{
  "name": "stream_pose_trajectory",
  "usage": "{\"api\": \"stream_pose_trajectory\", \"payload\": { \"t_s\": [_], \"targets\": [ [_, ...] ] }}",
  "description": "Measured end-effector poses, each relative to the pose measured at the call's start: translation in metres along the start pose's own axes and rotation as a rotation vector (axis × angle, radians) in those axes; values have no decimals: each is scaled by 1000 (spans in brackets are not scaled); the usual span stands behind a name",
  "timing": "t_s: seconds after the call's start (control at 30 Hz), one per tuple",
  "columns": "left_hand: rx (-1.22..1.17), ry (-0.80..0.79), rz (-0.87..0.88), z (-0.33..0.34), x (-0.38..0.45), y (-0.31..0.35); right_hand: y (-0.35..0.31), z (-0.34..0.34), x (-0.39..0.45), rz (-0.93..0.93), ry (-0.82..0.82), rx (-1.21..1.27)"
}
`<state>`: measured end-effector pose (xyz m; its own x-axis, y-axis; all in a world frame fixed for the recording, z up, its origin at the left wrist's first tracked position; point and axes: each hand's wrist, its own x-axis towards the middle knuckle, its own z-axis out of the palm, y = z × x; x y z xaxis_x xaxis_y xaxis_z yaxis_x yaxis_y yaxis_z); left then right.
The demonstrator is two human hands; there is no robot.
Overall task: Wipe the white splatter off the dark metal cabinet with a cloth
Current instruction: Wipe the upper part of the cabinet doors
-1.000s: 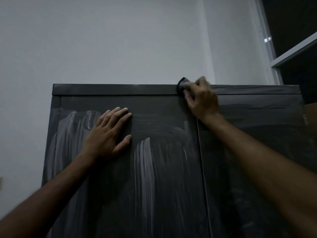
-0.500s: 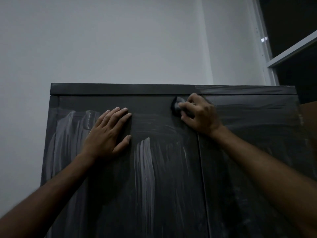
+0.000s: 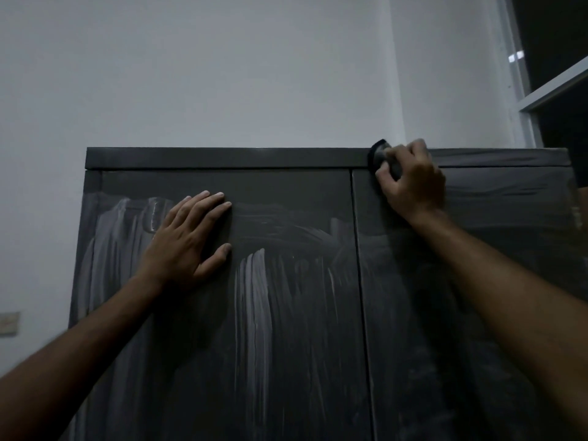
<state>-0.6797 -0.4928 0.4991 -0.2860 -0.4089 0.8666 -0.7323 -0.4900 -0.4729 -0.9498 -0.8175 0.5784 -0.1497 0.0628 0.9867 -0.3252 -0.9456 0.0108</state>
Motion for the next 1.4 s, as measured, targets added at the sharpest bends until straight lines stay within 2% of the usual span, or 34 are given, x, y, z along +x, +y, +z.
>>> {"api": "stream_pose_trajectory", "payload": {
  "t_s": [0.03,0.07,0.17,0.2,0.27,0.37,0.4,0.43,0.53,0.57,0.6,0.7,0.73,0.77,0.87,0.9,0.97,1.07,1.1,1.13,1.23,1.27,1.3,1.4],
  "targets": [
    [7,-8,-3,0,0,0,-6,3,3,45,19,4],
    [14,-15,-5,-1,0,0,-14,7,1,4,8,13],
    [33,-37,-15,-2,0,2,-14,8,-20,-366,-87,37],
    [36,-43,-17,-1,0,2,-4,5,-22,-431,-113,41],
    [43,-45,-23,0,1,1,14,-3,-13,-352,-118,37],
    [42,-45,-37,1,1,3,17,-4,8,33,-6,35],
    [34,-40,-48,2,0,4,10,0,7,50,3,38],
    [21,-32,-69,3,0,7,4,3,2,-20,-15,44],
    [-42,2,-168,7,0,20,13,0,-23,-415,-131,61],
    [-61,13,-195,9,0,25,23,-5,-23,-451,-148,60],
    [-70,27,-213,11,0,28,32,-9,-19,-410,-145,52],
    [-46,57,-225,16,-1,34,36,-10,1,-1,-26,65],
    [-34,61,-223,17,-1,34,30,-6,3,53,-7,70],
    [-25,63,-220,18,-1,34,22,-2,1,10,-18,72],
    [-10,69,-215,18,-3,33,20,1,-22,-396,-105,82],
    [-10,68,-212,18,-3,33,30,-3,-23,-444,-127,80],
    [-11,69,-212,18,-4,33,46,-12,-14,-326,-114,67],
    [-7,69,-212,19,-3,34,50,-10,5,60,-8,54],
    [-7,70,-211,18,-3,34,44,-6,5,76,-6,54],
    [-6,72,-213,18,-3,34,38,-3,1,-3,-23,60],
    [-3,66,-215,18,-4,34,52,-8,-12,-486,-179,51],
    [-6,60,-215,18,-3,34,63,-14,-7,-561,-215,34],
    [-6,57,-216,18,-3,33,71,-19,2,-557,-222,4],
    [-2,59,-212,18,-3,33,76,-24,30,-298,-130,-68]
  ]
}}
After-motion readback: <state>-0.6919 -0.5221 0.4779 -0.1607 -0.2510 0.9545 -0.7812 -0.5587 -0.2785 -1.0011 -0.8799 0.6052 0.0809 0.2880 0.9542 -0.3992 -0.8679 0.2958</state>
